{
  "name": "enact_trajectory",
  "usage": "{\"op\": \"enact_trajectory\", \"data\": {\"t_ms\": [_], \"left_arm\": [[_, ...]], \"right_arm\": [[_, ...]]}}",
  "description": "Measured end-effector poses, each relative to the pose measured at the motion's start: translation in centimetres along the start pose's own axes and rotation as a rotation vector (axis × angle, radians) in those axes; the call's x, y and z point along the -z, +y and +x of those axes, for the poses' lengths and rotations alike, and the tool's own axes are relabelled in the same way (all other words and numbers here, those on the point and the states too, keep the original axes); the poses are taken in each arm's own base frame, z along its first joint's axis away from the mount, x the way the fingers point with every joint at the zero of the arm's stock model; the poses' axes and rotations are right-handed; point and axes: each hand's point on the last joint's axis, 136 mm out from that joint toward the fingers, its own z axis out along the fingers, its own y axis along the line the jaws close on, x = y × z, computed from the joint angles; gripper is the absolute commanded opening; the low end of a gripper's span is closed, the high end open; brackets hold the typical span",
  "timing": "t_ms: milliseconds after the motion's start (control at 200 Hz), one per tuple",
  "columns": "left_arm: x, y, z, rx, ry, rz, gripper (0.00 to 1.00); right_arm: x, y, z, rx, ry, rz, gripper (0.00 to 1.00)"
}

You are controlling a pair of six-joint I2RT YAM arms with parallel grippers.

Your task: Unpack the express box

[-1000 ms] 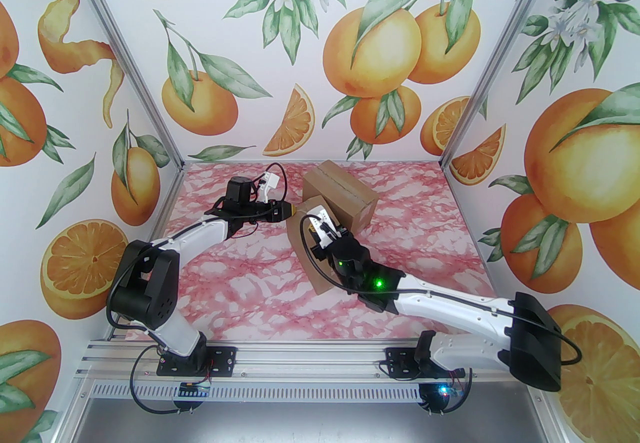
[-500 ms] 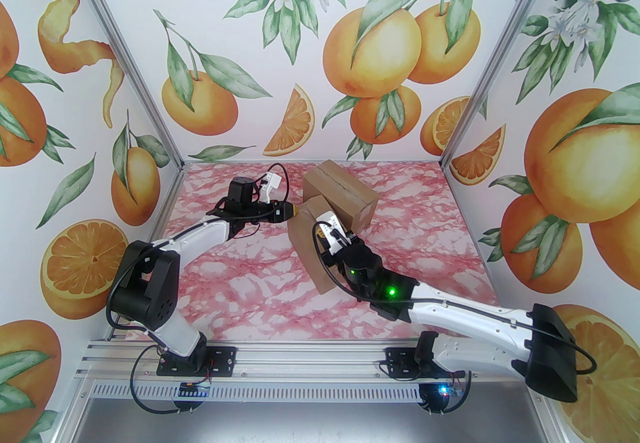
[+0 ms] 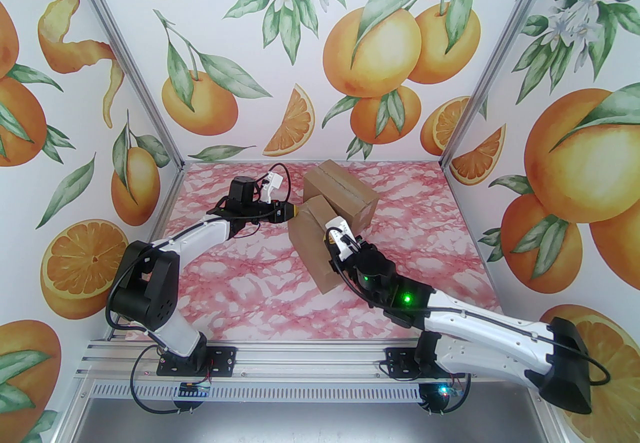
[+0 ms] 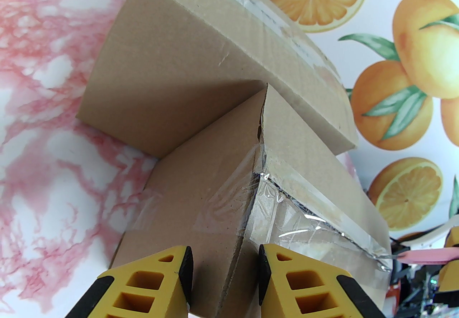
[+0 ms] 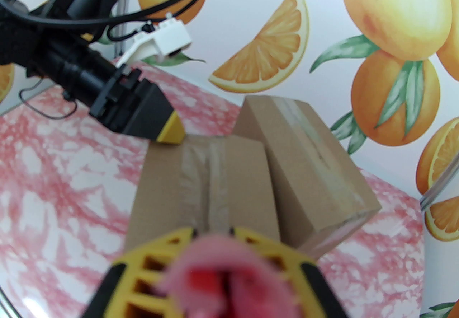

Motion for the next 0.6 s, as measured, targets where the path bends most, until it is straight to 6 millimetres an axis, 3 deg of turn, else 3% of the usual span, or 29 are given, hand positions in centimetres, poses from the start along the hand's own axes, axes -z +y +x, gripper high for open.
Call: {"op": "enact_trajectory", "data": {"t_ms": [600], "left_arm": [[-0.1,-0.1,0.0,-0.02,0.007,-0.013,0.34]], "right_arm": [[2.0,-0.5,1.0,-0.028,0.026,-0.033,0.0]]}}
